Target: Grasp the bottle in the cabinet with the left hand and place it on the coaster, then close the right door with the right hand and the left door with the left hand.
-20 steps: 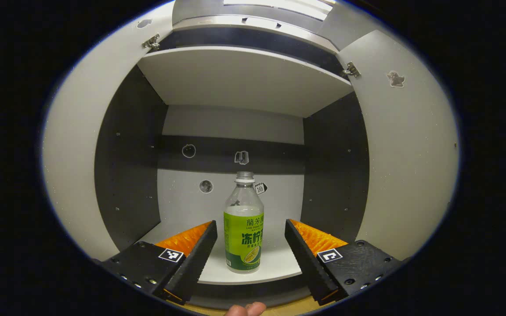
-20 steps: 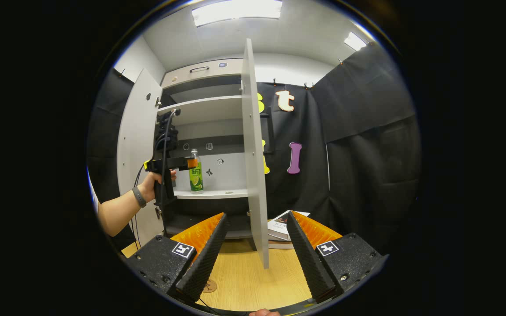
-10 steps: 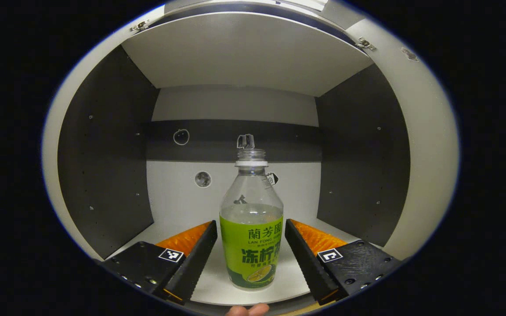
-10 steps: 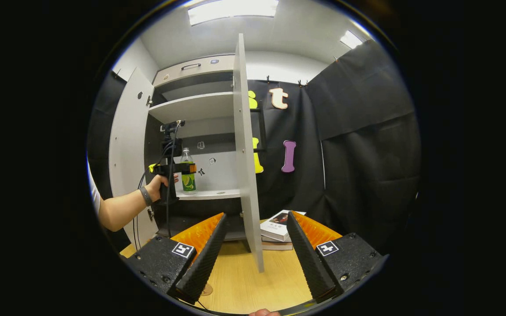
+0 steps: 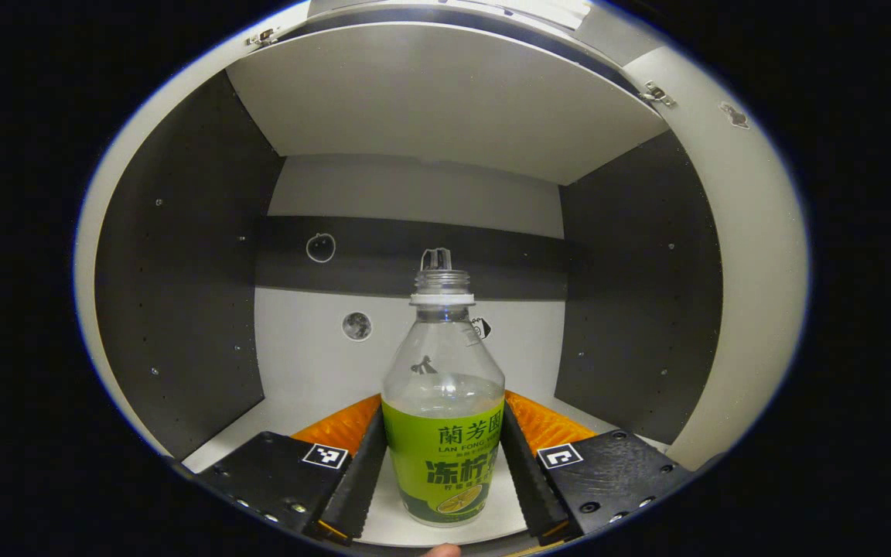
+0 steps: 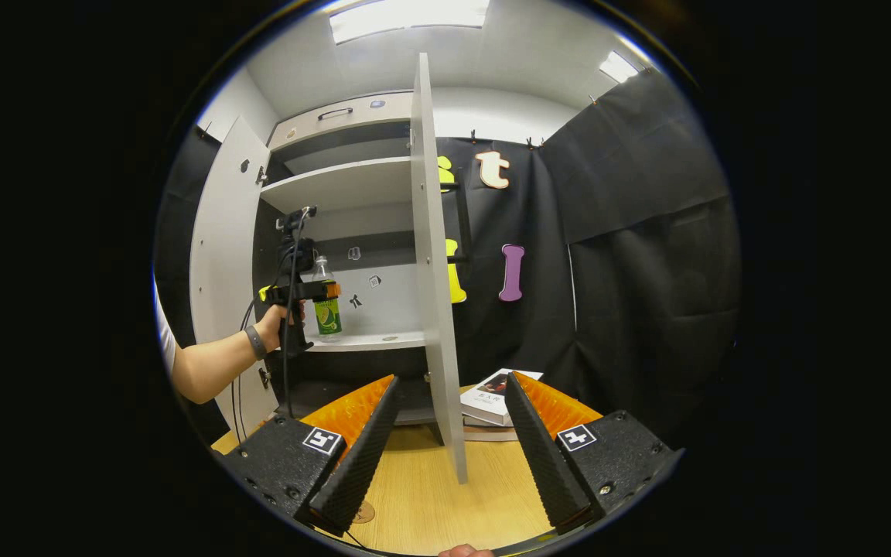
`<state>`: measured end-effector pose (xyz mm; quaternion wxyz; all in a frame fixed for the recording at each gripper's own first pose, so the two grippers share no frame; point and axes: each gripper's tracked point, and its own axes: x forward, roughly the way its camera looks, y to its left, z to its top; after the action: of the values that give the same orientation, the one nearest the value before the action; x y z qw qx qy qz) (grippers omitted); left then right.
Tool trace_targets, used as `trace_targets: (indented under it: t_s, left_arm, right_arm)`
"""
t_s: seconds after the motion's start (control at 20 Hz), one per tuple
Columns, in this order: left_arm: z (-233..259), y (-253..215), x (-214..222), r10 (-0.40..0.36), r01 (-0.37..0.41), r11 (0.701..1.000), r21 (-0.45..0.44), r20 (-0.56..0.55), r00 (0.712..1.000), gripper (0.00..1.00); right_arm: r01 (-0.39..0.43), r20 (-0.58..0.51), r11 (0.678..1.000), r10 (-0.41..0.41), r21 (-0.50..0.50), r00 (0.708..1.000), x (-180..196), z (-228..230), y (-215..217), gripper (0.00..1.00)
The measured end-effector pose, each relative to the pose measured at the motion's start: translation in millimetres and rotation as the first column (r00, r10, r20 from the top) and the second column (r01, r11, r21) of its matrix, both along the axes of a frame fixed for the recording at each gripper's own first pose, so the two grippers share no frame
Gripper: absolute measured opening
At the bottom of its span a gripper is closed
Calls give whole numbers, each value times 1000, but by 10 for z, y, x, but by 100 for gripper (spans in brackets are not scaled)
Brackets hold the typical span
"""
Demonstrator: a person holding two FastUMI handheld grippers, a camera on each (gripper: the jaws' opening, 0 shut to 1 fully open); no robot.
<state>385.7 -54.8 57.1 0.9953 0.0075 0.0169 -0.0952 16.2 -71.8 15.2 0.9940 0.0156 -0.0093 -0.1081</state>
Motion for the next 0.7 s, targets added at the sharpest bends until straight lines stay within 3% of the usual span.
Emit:
trace_targets:
  t_s: [0.05,0.35,0.4,0.45,0.7]
  left_arm:
    - [33,6,-61,-4,4,1000,13,7,1000,74]
    - [162,26,-666,-29,25,997,77,55,998,74]
    - [152,18,-796,-31,25,996,88,68,997,77]
    - [111,-3,-929,-38,31,995,91,73,997,74]
    - [-183,-40,-1567,-52,51,998,33,39,998,73]
  right_arm:
    - [-5,-1,1000,5,-2,1000,5,4,8,84]
    - [-58,9,998,58,-24,998,-8,77,116,84]
    - [-71,10,997,71,-21,997,-17,80,143,83]
    - [-84,10,996,85,-21,996,-26,96,170,83]
    - [-138,27,990,139,-32,990,-122,212,269,83]
